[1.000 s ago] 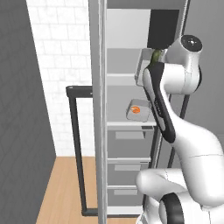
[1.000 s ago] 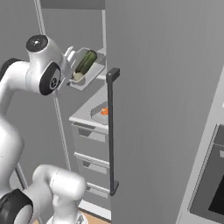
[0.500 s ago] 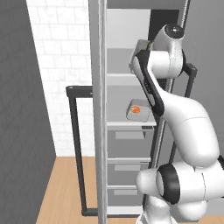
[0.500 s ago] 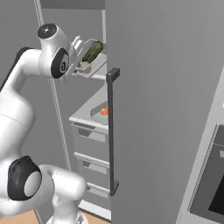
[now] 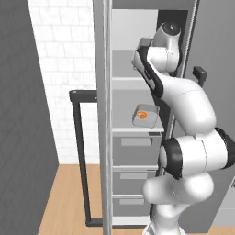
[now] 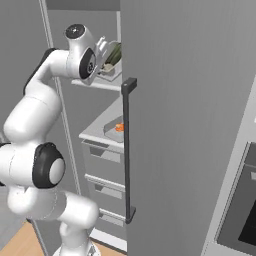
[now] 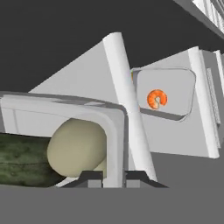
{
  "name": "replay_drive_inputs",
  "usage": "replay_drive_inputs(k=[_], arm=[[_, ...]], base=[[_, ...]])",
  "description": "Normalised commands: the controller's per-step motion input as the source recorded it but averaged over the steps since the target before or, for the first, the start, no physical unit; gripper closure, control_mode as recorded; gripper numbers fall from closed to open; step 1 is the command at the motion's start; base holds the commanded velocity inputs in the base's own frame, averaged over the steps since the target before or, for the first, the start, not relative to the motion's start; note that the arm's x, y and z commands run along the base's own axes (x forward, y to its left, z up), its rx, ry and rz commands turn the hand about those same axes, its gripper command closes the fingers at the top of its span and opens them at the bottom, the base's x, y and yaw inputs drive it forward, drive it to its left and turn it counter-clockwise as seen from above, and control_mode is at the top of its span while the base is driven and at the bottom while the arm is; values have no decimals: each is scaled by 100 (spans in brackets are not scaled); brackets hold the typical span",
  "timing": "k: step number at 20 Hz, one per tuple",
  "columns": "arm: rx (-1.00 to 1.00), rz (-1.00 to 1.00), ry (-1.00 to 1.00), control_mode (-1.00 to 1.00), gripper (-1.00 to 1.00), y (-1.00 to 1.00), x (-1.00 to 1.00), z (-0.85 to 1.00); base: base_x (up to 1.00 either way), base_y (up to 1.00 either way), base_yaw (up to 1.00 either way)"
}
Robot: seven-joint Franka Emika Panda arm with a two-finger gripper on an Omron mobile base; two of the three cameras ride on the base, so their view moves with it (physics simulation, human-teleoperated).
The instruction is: Take the meat container that has the shrimp and place it on the second highest rack of the freezer. Then take the vegetable container that has the mushroom and cucumber and place it on the highest rack of the freezer.
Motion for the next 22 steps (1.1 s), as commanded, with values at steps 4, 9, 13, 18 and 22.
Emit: replay_drive_inputs(k=[4,9,13,18,22], arm=[[0,0,0,-100,-100,-2,89,0],[0,0,-3,-100,-100,0,61,-1],[-2,-2,-11,-100,-100,0,20,-8],[-8,0,-17,-100,-100,0,-49,-30],[-3,0,-13,-100,-100,-1,-86,-2]], base=[[0,0,0],[0,0,0],[0,0,0],[0,0,0],[0,0,0]])
